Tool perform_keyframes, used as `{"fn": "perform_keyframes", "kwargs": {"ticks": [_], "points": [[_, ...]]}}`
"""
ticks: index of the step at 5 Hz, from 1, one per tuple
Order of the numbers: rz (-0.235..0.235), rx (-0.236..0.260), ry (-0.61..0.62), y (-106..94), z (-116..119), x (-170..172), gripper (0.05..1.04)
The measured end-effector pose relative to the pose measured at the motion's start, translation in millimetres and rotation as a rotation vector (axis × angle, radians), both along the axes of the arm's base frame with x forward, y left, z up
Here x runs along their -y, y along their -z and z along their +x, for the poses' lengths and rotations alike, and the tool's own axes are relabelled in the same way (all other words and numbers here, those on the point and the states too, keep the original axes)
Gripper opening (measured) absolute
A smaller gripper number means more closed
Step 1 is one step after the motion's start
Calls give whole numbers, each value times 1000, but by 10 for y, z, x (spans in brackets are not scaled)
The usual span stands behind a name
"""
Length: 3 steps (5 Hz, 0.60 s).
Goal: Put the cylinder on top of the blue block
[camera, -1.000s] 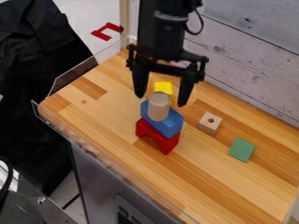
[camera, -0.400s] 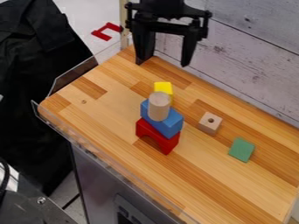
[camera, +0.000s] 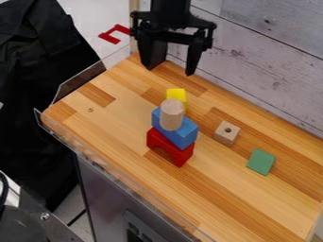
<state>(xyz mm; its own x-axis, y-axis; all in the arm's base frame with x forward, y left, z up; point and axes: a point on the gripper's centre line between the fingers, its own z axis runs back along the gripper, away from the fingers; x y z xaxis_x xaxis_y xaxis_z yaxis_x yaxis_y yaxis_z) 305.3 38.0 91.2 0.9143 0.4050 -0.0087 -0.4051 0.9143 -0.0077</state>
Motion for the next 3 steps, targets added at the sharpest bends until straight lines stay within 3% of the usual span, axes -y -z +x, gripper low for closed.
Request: {"fn": "perform_keyframes", "kwargs": {"ticks": [2,3], "points": [[19,46,35,37,175,-63,999],[4,64,67,36,204,-31,999]]}}
